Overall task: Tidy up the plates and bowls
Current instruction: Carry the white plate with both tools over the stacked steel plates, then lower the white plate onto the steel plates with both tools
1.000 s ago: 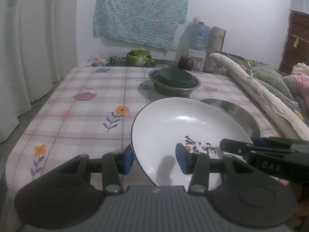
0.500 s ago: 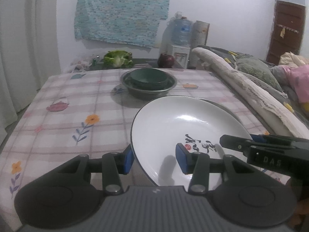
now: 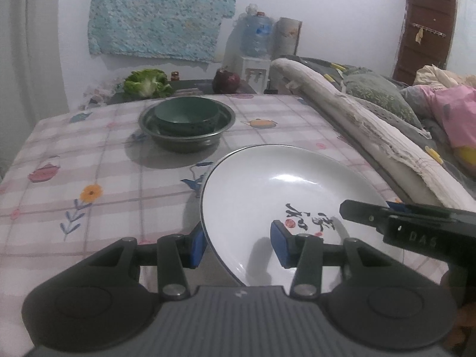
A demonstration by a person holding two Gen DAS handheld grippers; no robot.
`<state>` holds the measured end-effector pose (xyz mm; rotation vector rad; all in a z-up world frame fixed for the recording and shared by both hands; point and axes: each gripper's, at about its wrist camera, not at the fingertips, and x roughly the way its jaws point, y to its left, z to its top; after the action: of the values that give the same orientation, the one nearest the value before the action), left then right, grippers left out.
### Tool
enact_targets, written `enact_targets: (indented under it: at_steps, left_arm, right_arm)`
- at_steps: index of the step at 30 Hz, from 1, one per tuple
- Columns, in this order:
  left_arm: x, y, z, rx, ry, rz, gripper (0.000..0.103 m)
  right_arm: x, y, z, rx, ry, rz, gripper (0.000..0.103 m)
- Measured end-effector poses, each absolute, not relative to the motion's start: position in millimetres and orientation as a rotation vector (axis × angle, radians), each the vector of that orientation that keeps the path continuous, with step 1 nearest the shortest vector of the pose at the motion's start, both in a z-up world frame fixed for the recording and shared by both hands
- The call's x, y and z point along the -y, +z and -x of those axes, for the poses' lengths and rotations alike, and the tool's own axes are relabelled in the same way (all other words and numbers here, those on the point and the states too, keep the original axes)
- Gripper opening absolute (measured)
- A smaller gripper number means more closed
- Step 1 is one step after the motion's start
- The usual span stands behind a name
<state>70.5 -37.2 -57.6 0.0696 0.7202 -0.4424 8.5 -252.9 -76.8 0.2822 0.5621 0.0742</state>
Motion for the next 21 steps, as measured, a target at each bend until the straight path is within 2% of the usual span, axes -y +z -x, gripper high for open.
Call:
enact_targets:
  at_steps: [21]
  left_arm:
    - [68, -70, -104, -0.823, -0.443, -0.115, 0.046]
  right_arm:
    - [276, -85, -33, -0.595, 0.019, -0.297, 0.038]
